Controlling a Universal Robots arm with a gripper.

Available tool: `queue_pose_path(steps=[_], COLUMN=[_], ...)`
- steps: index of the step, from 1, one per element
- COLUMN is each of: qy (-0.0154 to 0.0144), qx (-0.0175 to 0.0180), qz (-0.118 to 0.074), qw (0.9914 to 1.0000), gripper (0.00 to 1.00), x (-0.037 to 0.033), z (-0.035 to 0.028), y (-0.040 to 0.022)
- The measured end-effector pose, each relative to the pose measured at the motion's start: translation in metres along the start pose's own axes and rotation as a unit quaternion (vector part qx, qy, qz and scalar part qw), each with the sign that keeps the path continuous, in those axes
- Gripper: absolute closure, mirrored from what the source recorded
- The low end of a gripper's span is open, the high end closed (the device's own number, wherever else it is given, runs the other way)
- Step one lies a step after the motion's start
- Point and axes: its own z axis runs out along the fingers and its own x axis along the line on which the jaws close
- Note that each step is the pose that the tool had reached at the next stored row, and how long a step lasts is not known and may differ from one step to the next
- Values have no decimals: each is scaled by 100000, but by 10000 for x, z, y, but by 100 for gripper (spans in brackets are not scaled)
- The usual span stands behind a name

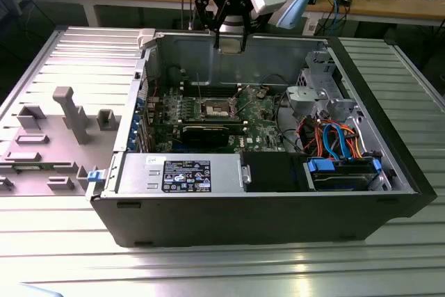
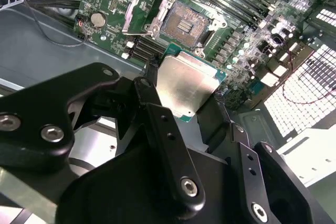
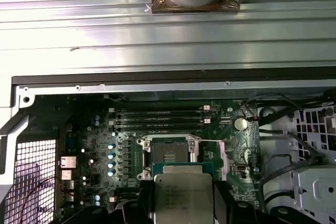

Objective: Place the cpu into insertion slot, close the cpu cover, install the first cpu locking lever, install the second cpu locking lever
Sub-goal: 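Place the cpu into insertion slot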

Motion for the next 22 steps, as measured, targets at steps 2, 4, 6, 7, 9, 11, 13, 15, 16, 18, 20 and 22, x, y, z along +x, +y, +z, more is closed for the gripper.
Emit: queue_pose_path(steps=[2, 4, 6, 7, 9, 11, 13, 15, 16, 18, 20, 22], qy=[-1, -1, -2, 1, -6, -30, -71, -116, -148, -225, -289, -344], qx=[0, -1, -2, 0, -10, -7, 6, 8, 2, -20, -36, -46], qz=[-1, -2, -4, -2, 28, 339, 809, 1368, 1703, 2520, 3254, 3875], qw=[100000, 100000, 100000, 100000, 100000, 99999, 99997, 99991, 99985, 99968, 99947, 99924], gripper=[46, 46, 46, 46, 46, 46, 46, 46, 46, 46, 46, 46], x=[0, -1, -1, -2, -2, -2, -2, -3, -3, -3, -2, -3], z=[0, -1, -1, 0, 3, 4, 5, 7, 8, 10, 11, 12], y=[-16, -32, -48, -57, -77, -79, -82, -83, -84, -84, -84, -84])
